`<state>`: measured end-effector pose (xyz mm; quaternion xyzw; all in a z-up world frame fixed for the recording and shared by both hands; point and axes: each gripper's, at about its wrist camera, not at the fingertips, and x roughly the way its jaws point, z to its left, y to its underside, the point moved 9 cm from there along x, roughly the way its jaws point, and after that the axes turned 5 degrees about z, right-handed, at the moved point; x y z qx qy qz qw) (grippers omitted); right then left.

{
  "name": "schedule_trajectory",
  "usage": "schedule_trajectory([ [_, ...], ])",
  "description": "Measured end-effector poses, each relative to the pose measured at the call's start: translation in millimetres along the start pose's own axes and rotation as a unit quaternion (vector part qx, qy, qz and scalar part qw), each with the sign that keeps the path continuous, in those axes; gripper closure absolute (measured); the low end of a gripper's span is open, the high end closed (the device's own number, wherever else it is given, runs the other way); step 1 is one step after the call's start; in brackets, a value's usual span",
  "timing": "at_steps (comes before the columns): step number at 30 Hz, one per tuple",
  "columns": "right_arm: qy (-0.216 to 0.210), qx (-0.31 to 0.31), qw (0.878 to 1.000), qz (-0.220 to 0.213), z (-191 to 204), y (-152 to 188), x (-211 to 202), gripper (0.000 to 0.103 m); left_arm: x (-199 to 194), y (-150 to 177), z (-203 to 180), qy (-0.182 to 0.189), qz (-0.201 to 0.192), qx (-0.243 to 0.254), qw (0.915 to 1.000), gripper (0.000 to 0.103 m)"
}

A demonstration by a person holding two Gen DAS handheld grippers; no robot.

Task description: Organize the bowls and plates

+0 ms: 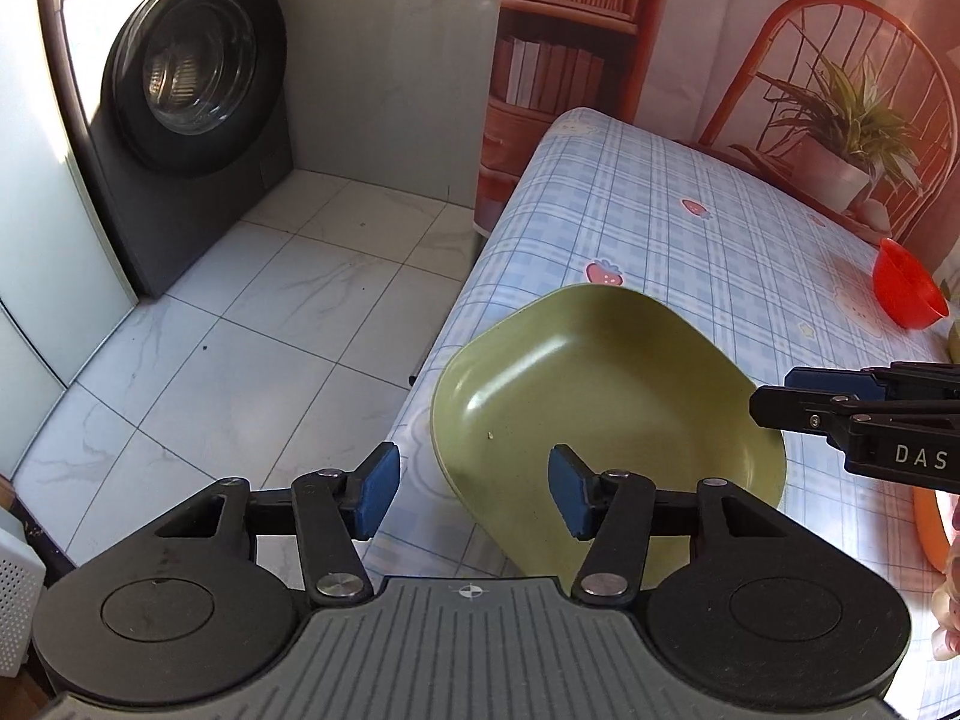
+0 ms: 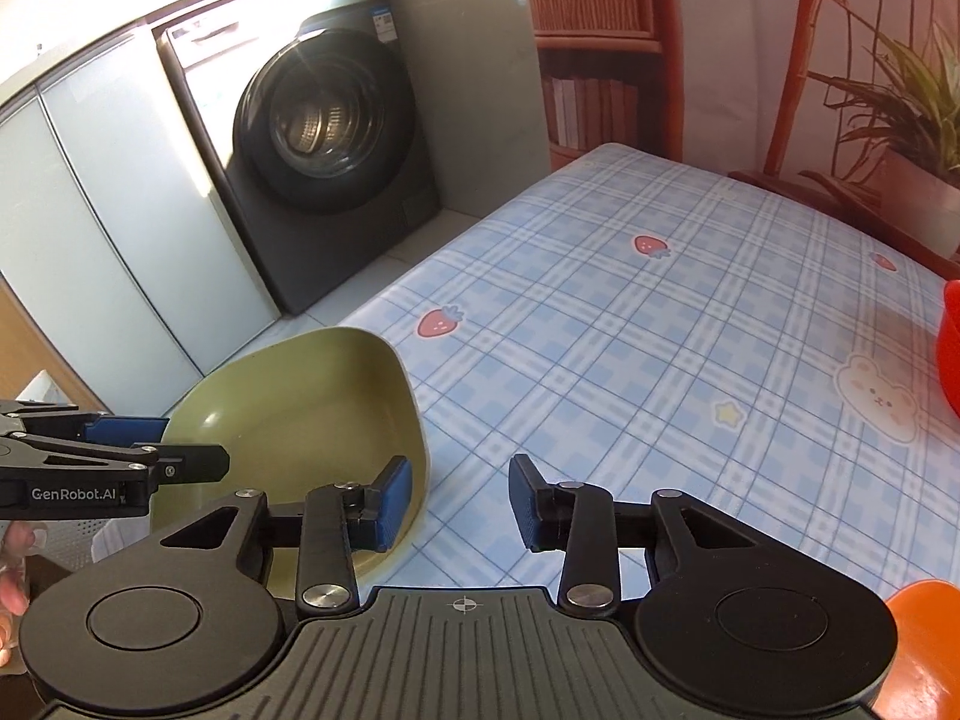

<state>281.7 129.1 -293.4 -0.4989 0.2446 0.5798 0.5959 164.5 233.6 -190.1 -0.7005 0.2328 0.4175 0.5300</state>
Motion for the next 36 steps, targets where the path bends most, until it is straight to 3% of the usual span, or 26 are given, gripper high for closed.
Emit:
schedule_trajectory([
  [5, -0.033, -0.004, 0.999, 0.012, 5.0, 6.1, 4.3, 0.084, 6.9, 8.0, 0.1, -0.002, 0.013, -0.02, 0.9997, 0.075],
  [7, -0.047, -0.004, 0.999, 0.015, 7.0, 10.0, 3.7, 0.094, 6.3, 9.5, 0.2, -0.006, 0.012, -0.027, 0.9996, 0.079],
  [9, -0.047, -0.004, 0.999, 0.011, 7.5, 13.1, 0.3, 0.094, 6.4, 9.5, -0.9, -0.004, 0.014, -0.035, 0.9993, 0.084],
  [16, -0.06, 0.044, 0.997, -0.002, -0.1, 28.7, -26.1, 0.094, 0.0, 11.8, -12.7, 0.0, 0.011, -0.023, 0.9997, 0.086],
  [19, -0.053, 0.035, 0.998, -0.017, -2.8, 36.6, -46.7, 0.093, -5.5, 6.4, -24.1, 0.007, 0.002, -0.011, 0.9999, 0.086],
  [24, -0.033, 0.033, 0.998, -0.047, -22.9, 47.0, -86.1, 0.092, -15.2, -11.9, -60.3, 0.03, -0.015, 0.037, 0.9987, 0.086],
  [31, 0.003, 0.104, 0.99, -0.09, -77.1, 77.4, -145.0, 0.092, -24.2, -27.2, -140.4, 0.086, -0.03, 0.124, 0.988, 0.086],
  [36, 0.031, 0.162, 0.98, -0.108, -114.0, 111.9, -181.3, 0.092, -24.6, -19.8, -204.7, 0.115, -0.036, 0.189, 0.9746, 0.085],
])
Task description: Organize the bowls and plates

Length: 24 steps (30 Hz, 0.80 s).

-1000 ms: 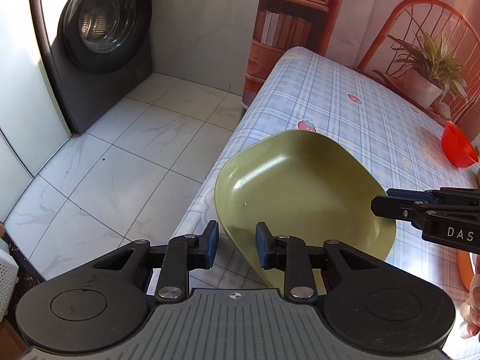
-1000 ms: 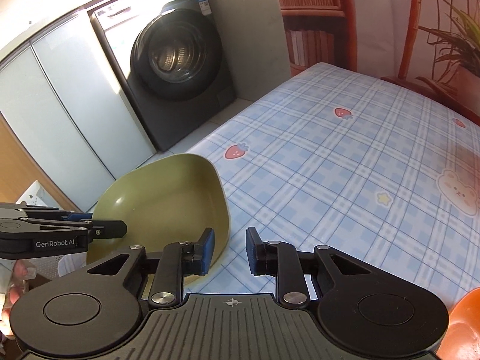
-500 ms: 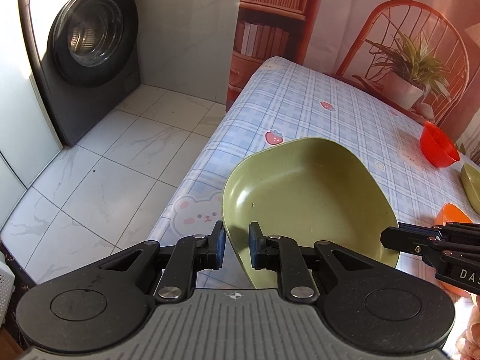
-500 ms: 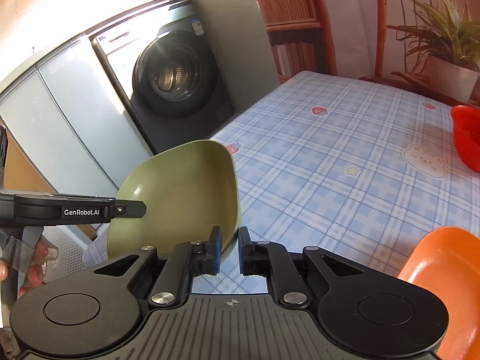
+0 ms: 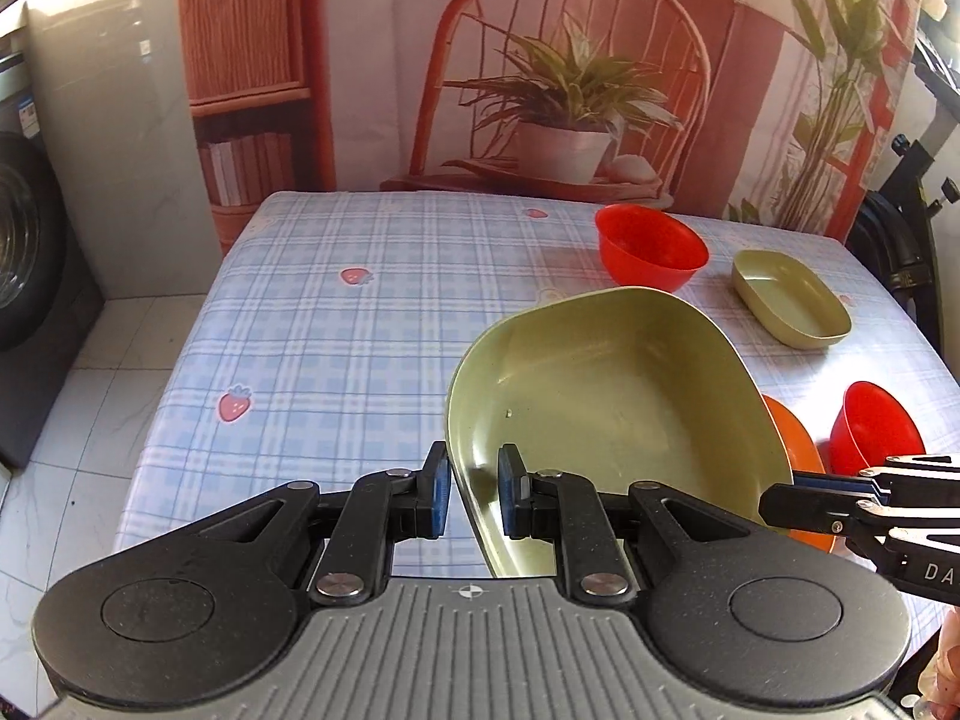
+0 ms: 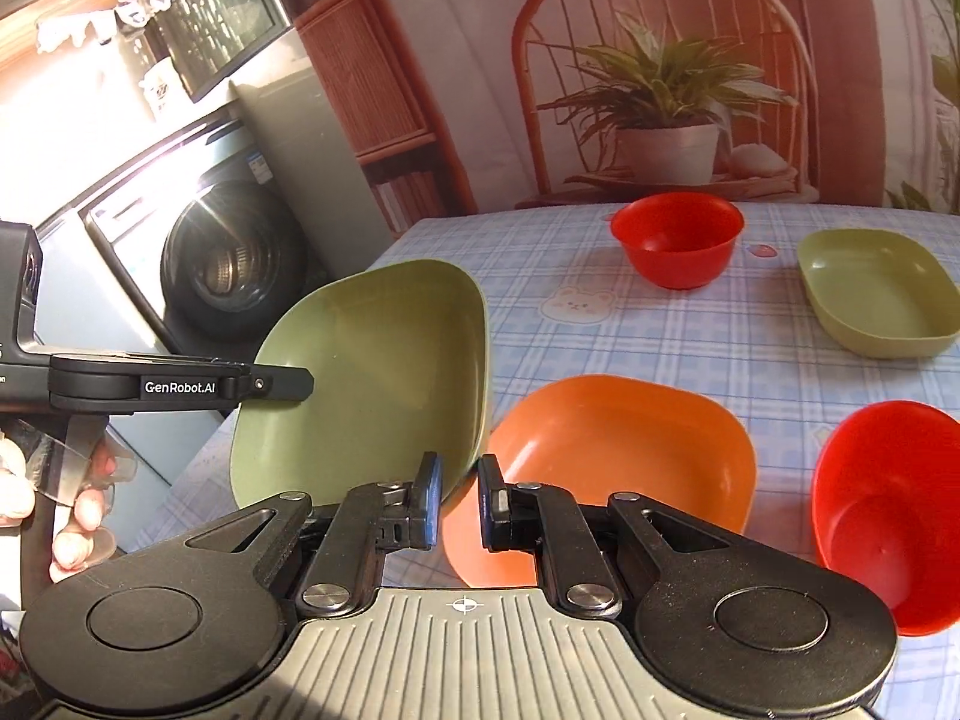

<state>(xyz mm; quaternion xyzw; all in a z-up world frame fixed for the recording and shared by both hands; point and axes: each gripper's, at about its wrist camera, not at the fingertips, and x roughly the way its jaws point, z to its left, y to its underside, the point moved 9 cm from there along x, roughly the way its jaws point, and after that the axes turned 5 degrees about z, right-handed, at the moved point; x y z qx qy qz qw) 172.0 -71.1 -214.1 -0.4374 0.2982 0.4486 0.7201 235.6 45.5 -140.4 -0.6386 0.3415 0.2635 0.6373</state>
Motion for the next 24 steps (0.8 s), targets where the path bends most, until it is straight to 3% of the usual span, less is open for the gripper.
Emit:
schedule_trajectory([
  [5, 0.014, 0.06, 0.998, -0.005, -37.1, 19.6, -20.3, 0.092, 20.0, -1.3, -54.1, 0.012, 0.013, 0.067, 0.9976, 0.085],
  [9, 0.024, 0.088, 0.996, -0.003, -57.6, 31.2, -27.6, 0.091, 37.9, -3.1, -75.6, 0.027, 0.033, 0.09, 0.995, 0.085],
  [24, 0.015, 0.12, 0.993, 0.012, -79.2, 41.3, -25.5, 0.089, 82.0, -5.9, -93.1, 0.027, 0.079, 0.126, 0.9885, 0.085],
])
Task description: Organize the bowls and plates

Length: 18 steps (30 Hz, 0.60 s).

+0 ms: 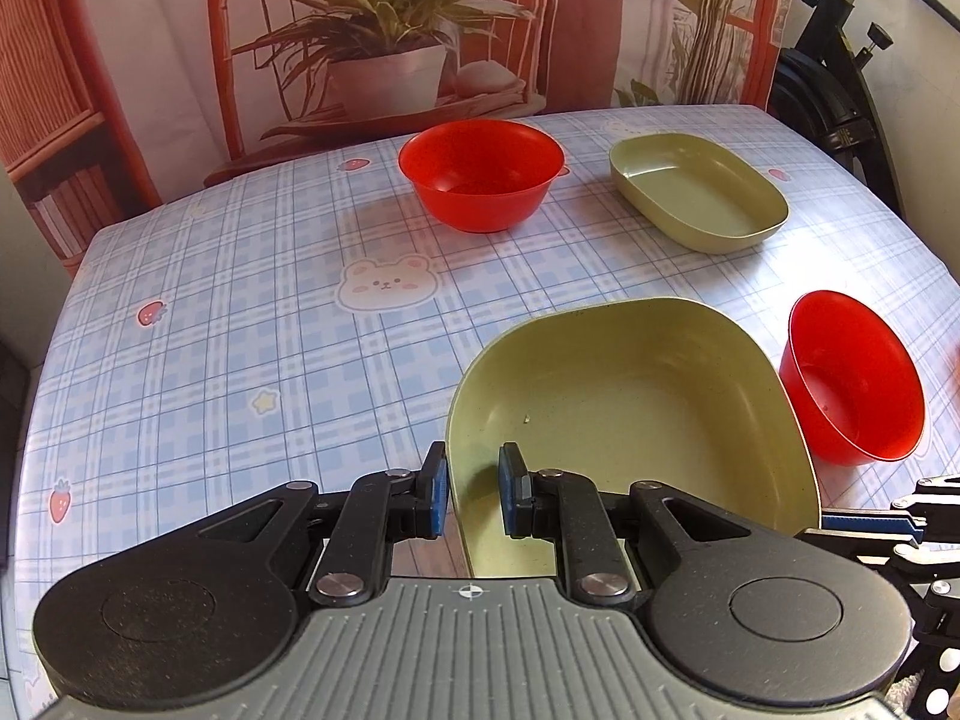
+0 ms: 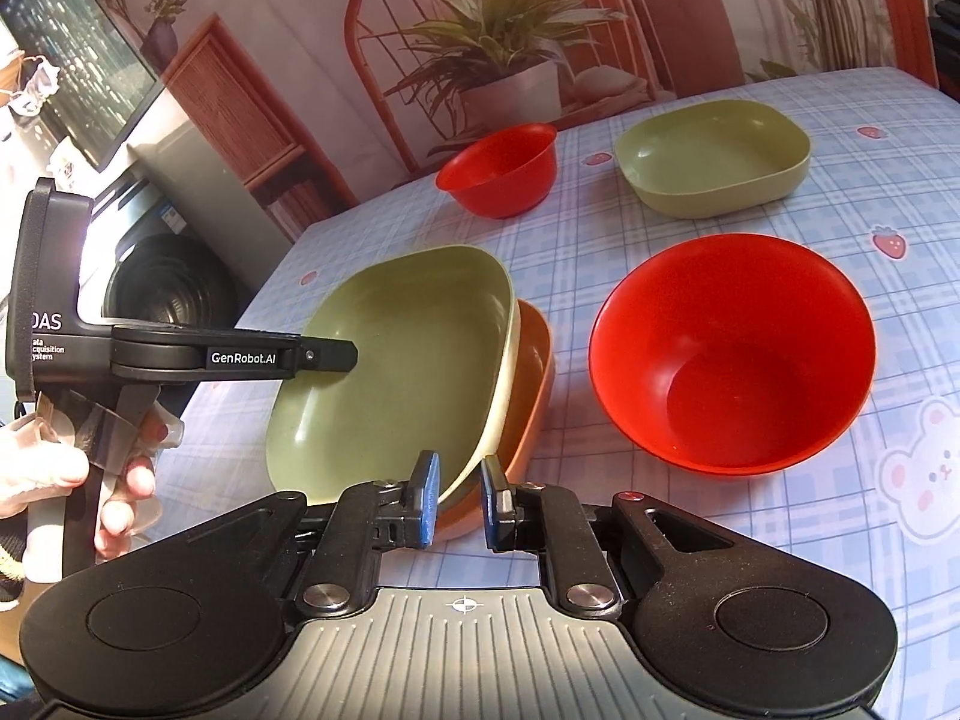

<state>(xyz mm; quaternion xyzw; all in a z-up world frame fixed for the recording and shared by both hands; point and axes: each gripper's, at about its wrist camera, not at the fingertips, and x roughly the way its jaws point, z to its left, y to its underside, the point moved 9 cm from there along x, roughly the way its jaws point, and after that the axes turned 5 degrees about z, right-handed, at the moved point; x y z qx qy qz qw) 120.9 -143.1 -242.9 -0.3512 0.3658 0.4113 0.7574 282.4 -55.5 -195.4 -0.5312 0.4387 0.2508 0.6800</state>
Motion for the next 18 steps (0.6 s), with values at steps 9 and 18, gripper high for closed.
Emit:
schedule_trajectory([
  [9, -0.007, 0.008, 1.0, 0.008, -4.1, 1.5, 2.2, 0.087, 8.2, 2.1, -0.5, -0.005, 0.006, 0.012, 0.9999, 0.085],
  [18, 0.008, 0.02, 1.0, -0.009, -10.9, -3.8, -0.8, 0.081, 8.3, 8.7, 5.0, -0.008, 0.008, 0.001, 0.9999, 0.085],
])
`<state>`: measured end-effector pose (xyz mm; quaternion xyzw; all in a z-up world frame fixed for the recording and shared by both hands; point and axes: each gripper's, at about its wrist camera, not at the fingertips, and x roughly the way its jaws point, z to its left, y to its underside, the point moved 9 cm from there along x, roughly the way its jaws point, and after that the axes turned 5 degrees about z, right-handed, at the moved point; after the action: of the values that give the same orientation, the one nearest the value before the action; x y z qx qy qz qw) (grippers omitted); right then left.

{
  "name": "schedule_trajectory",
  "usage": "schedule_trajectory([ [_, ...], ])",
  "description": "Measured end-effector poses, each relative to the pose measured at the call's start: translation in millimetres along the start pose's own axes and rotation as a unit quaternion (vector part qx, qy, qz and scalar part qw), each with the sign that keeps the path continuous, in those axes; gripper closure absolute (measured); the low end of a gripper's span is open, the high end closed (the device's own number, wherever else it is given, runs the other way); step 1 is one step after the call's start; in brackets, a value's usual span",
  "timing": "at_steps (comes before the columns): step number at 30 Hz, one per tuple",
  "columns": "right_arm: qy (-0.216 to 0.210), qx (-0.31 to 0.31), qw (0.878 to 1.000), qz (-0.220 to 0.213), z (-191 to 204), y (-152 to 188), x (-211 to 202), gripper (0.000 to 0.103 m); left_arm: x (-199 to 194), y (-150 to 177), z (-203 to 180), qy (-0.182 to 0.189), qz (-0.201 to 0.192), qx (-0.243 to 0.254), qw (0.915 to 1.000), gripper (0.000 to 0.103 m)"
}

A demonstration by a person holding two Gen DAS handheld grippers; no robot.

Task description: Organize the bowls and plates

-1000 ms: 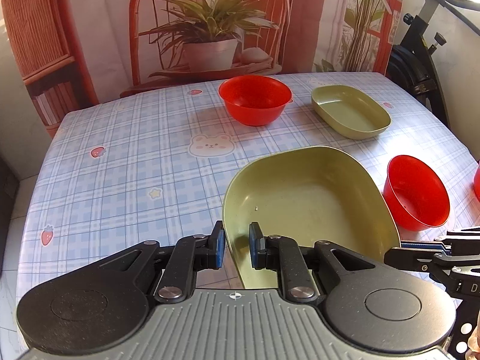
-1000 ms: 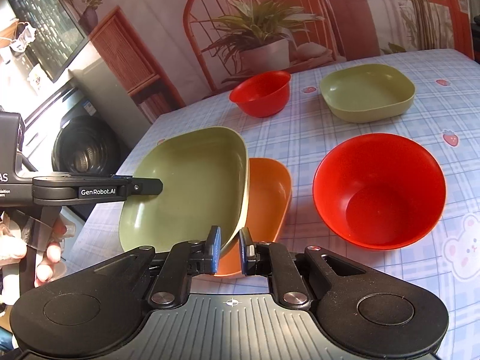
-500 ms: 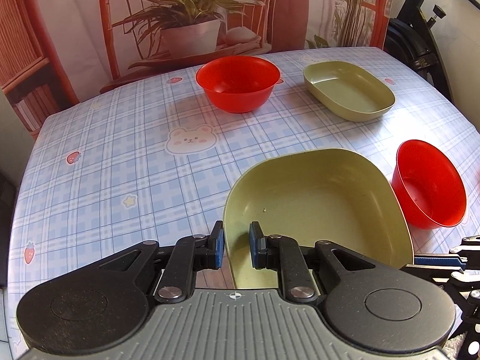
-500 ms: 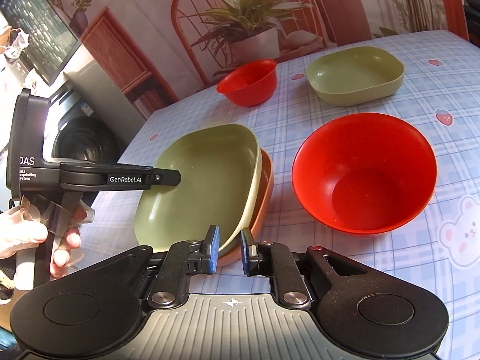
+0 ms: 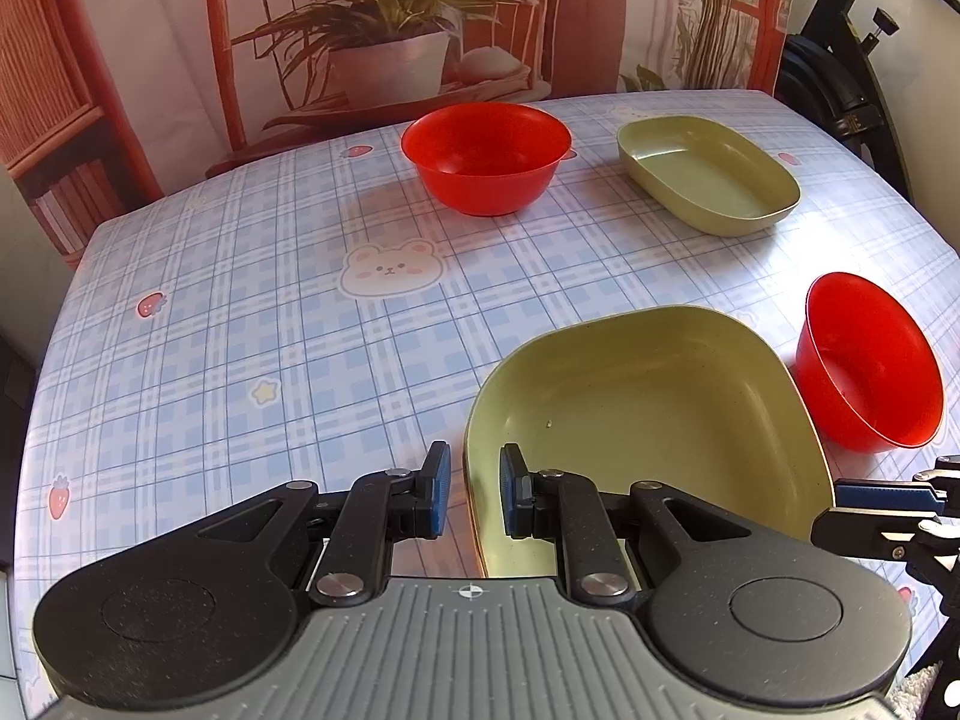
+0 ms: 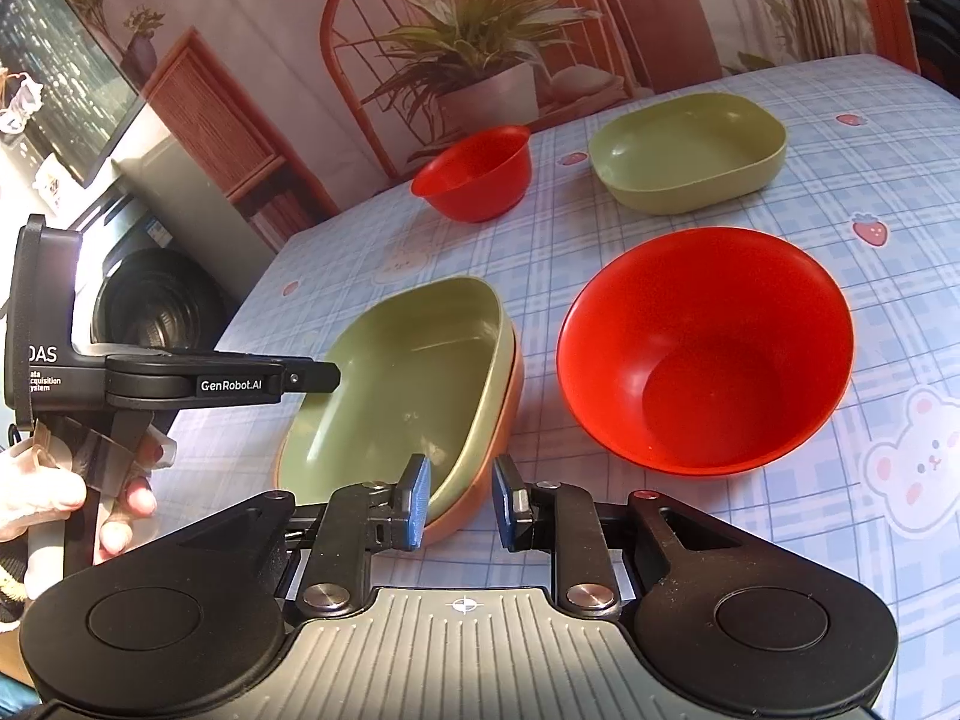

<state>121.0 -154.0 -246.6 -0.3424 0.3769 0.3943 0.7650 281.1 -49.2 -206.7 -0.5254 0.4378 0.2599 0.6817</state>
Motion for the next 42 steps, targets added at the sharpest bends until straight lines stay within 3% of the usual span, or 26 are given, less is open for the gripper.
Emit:
schedule_trajectory([
  [12, -0.001, 0.024, 1.0, 0.006, -9.4, 2.1, 9.7, 0.082, 3.3, 6.6, 3.1, 0.001, 0.004, -0.015, 0.9999, 0.085],
  [16, 0.006, 0.008, 1.0, -0.016, -7.0, -6.1, -0.7, 0.082, -4.1, 3.4, 4.4, 0.005, -0.004, -0.026, 0.9996, 0.085],
  [23, 0.026, -0.02, 0.996, -0.088, -14.5, -45.3, -39.4, 0.082, -39.6, -27.7, -6.4, 0.025, -0.062, -0.041, 0.9969, 0.085],
  [27, 0.066, -0.039, 0.989, -0.126, -34.0, -68.3, -62.2, 0.082, -56.2, -52.5, -22.5, 0.036, -0.101, -0.044, 0.9933, 0.083],
  [28, 0.077, -0.041, 0.987, -0.133, -40.7, -73.5, -66.2, 0.082, -57.8, -58.9, -27.0, 0.037, -0.109, -0.039, 0.9926, 0.082],
  [30, 0.097, -0.041, 0.984, -0.141, -56.6, -83.4, -74.3, 0.082, -59.4, -71.6, -37.8, 0.032, -0.126, -0.029, 0.991, 0.07],
  [32, 0.115, -0.04, 0.982, -0.145, -71.8, -91.0, -78.6, 0.082, -57.6, -82.2, -46.6, 0.033, -0.136, -0.028, 0.9898, 0.064],
  [36, 0.139, -0.047, 0.977, -0.152, -98.3, -107.5, -78.4, 0.082, -39.7, -97.3, -64.7, 0.043, -0.134, -0.021, 0.9898, 0.064],
  [42, 0.139, -0.042, 0.978, -0.152, -134.5, -140.8, -54.5, 0.082, 7.7, -120.2, -90.2, 0.049, -0.112, -0.02, 0.9924, 0.064],
])
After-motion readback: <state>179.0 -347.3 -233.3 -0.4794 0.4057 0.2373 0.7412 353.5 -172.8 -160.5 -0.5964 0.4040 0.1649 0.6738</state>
